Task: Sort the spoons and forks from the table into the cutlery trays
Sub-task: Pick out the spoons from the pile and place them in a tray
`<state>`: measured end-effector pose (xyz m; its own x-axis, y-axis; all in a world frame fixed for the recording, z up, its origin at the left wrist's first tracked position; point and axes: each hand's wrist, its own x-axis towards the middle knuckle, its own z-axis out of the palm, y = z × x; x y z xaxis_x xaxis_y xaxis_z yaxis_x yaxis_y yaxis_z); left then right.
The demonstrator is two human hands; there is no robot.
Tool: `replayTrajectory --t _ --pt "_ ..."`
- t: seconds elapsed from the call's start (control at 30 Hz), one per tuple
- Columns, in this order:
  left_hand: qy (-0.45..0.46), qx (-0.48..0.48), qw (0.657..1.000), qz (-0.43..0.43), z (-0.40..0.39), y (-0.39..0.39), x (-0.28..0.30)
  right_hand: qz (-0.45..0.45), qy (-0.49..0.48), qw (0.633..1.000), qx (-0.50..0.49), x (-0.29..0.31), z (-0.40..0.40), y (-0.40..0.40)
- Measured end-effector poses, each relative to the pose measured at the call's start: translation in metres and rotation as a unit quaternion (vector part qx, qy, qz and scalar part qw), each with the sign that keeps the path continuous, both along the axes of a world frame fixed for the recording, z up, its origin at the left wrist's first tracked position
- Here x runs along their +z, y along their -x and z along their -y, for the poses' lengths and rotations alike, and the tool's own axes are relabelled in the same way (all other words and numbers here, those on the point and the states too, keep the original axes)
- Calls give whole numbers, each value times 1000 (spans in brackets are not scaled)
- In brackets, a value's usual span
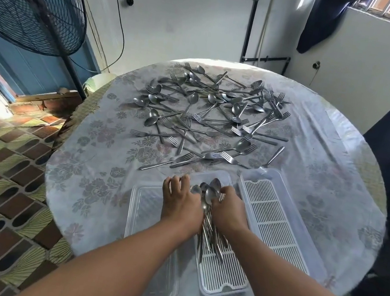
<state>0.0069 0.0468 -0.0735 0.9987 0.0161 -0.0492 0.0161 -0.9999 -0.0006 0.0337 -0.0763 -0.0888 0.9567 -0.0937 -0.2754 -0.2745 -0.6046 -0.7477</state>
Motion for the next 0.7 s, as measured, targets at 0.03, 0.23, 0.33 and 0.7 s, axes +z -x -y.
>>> replayTrajectory --t 0.03,0.23,0.33,0.7 --pt "4 10 1000 20 2 -4 0 0 11 1000 4 -1 1 -1" --pt "-15 52 998 18 10 -22 -10 1 89 995 39 -7 1 -3" --pt "0 83 996 20 12 -24 -19 6 127 990 62 -14 0 -2" --pt "129 285 947 -72 22 -27 -3 9 144 988 63 -17 -7 0"
